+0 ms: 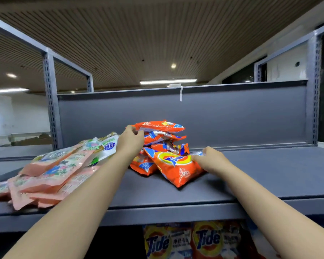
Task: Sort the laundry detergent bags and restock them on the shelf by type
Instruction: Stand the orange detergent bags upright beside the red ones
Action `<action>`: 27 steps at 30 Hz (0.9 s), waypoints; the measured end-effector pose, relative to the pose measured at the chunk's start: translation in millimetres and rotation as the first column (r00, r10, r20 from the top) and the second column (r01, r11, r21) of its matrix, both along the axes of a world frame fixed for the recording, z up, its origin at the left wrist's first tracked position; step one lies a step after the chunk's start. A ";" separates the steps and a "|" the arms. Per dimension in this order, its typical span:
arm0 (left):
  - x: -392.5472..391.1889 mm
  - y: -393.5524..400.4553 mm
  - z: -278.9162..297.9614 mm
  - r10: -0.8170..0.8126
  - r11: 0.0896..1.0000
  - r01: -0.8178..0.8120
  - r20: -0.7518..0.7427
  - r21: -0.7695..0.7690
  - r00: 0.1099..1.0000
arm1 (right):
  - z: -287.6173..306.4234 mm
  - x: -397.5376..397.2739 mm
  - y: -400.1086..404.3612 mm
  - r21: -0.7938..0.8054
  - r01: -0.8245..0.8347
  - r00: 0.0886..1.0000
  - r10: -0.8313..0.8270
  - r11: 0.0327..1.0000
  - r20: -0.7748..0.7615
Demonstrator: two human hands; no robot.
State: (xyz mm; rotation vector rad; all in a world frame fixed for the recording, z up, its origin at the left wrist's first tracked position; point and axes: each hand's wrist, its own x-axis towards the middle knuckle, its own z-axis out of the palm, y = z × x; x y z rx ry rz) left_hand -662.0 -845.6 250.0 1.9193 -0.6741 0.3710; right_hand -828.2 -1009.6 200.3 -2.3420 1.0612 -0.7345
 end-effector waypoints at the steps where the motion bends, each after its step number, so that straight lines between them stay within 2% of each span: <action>1: 8.9 -5.7 4.4 -0.018 1.000 0.016 -0.064 -0.017 0.998 | 1.4 7.6 -2.8 0.026 0.018 1.000 -0.017 1.000 -0.018; 4: 32.8 -21.7 13.9 -0.058 0.998 0.047 -0.252 -0.049 0.966 | 4.8 21.2 -7.5 0.097 0.043 0.998 -0.038 0.994 -0.050; 8: 56.9 -41.6 18.2 -0.177 0.980 0.126 -0.401 -0.151 0.899 | 8.6 22.9 -8.2 0.172 0.045 0.998 -0.038 0.984 -0.046; 12: 68.3 -52.3 22.5 -0.245 0.961 0.138 -0.507 -0.240 0.826 | 18.7 6.1 0.9 0.178 0.132 0.976 -0.097 0.975 -0.195; 14: 68.9 -56.8 23.9 -0.297 0.945 0.163 -0.535 -0.283 0.791 | 24.9 -10.7 6.5 0.216 0.161 0.973 -0.117 0.963 -0.201; 15: 71.2 -61.3 22.4 -0.302 0.943 0.165 -0.534 -0.288 0.790 | 27.3 -20.8 10.1 0.241 0.180 0.973 -0.137 0.954 -0.184; 17: 62.8 -63.7 21.7 -0.264 0.955 0.165 -0.459 -0.245 0.848 | 26.6 -36.3 10.4 0.273 0.213 0.976 -0.189 0.938 -0.111; 20: 30.3 -56.8 16.7 -0.248 0.956 0.189 -0.274 -0.225 0.929 | 14.1 -46.9 -0.5 0.311 0.261 0.945 -0.307 0.914 0.109; 24: -2.3 -41.3 0.1 -0.325 0.911 0.262 -0.164 -0.320 0.931 | -0.6 -60.3 -3.9 0.287 0.263 0.858 -0.359 0.921 0.366; 27: -17.2 -22.3 -9.8 -0.369 0.880 0.327 -0.063 -0.344 0.927 | -6.7 -70.4 0.5 0.220 0.249 0.760 -0.331 0.943 0.560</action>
